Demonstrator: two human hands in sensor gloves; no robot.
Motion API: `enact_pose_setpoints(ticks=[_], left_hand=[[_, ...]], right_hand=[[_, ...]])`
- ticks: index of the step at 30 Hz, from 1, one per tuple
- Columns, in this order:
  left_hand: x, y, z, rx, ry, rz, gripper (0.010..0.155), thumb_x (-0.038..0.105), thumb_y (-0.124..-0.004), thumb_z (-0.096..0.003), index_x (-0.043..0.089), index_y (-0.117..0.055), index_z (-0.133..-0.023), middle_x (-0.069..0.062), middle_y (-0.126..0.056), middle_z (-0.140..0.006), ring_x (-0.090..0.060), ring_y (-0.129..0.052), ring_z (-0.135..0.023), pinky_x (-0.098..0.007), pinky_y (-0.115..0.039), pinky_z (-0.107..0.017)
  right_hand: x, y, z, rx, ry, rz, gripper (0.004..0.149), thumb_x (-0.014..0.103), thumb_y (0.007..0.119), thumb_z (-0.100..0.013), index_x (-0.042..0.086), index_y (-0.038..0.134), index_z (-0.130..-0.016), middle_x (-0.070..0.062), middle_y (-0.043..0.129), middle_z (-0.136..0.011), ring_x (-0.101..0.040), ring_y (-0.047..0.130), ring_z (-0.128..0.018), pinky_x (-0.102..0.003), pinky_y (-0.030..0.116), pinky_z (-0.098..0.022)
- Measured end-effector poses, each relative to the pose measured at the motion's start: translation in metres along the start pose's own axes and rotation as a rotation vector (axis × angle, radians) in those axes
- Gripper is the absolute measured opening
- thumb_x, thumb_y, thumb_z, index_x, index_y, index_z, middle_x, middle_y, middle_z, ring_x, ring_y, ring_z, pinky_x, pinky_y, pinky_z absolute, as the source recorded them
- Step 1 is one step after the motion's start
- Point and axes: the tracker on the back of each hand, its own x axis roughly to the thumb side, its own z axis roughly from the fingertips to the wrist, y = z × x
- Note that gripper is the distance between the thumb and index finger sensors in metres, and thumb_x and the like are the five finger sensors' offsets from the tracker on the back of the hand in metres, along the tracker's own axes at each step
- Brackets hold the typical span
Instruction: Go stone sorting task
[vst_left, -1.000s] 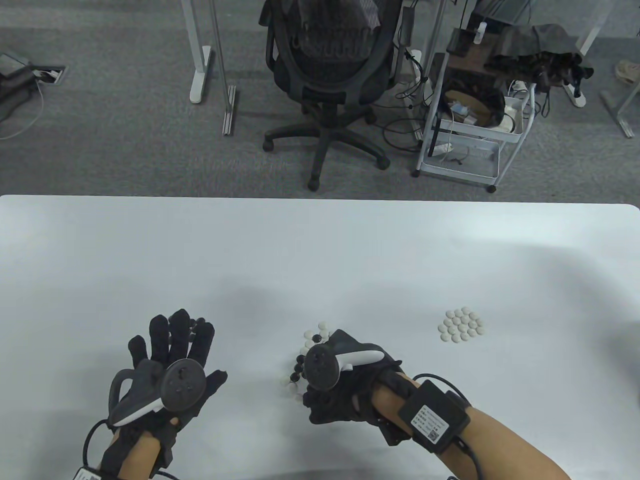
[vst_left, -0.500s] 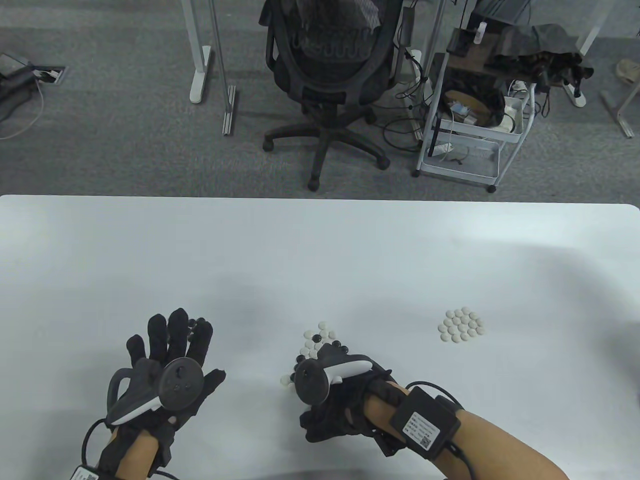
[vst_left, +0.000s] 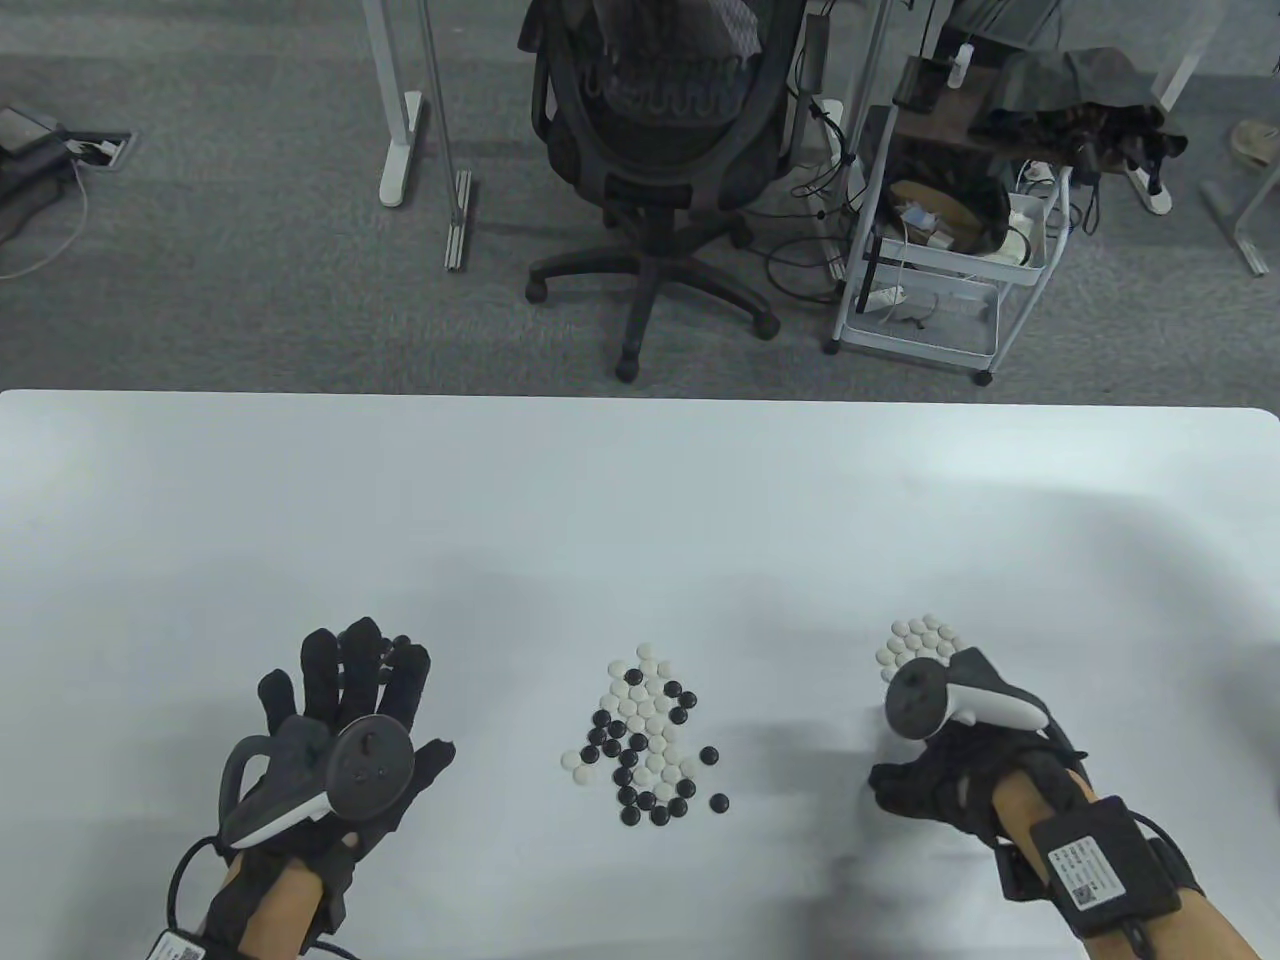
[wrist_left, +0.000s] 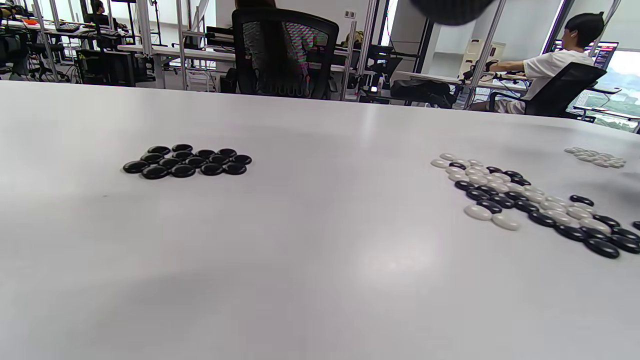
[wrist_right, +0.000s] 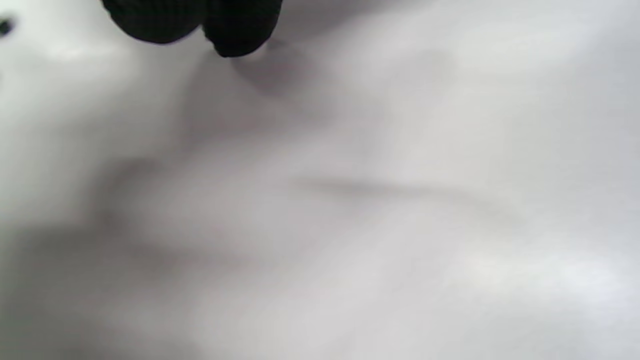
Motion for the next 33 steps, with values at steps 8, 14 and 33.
enact_pose_setpoints(ticks=[8,14,33], left_hand=[[-0.001,-0.001,-0.001,-0.013,0.011,0.003,0.077,0.051,-0.049,-0.0639,0.011,-0.012,-0.118,-0.037,0.011,-0.114,-0.063,0.013,-0.093,-0.085,-0.004,-0.057],[-0.003,-0.001,-0.001,-0.024,0.023,0.011,0.077,0.051,-0.048,-0.0639,0.011,-0.012,-0.118,-0.036,0.011,-0.114,-0.063,0.013,-0.093,-0.085,-0.004,-0.057],[-0.007,0.0,-0.001,-0.01,0.024,0.015,0.077,0.051,-0.049,-0.0639,0.011,-0.011,-0.118,-0.036,0.011,-0.114,-0.063,0.013,-0.093,-0.085,-0.004,-0.057]], right_hand=[[-0.04,-0.023,-0.018,-0.087,0.103,-0.127,0.053,0.05,0.056,-0.056,0.034,0.05,-0.106,-0.017,-0.009,-0.106,-0.053,-0.015,-0.087,-0.081,0.004,-0.056],[-0.051,-0.033,-0.026,-0.081,0.14,-0.187,0.054,0.05,0.056,-0.056,0.034,0.048,-0.107,-0.018,-0.01,-0.106,-0.053,-0.015,-0.087,-0.082,0.004,-0.056],[0.071,-0.065,0.007,-0.123,-0.175,-0.008,0.058,0.05,0.056,-0.056,0.024,0.063,-0.107,-0.02,-0.004,-0.109,-0.054,-0.013,-0.087,-0.082,0.006,-0.056]])
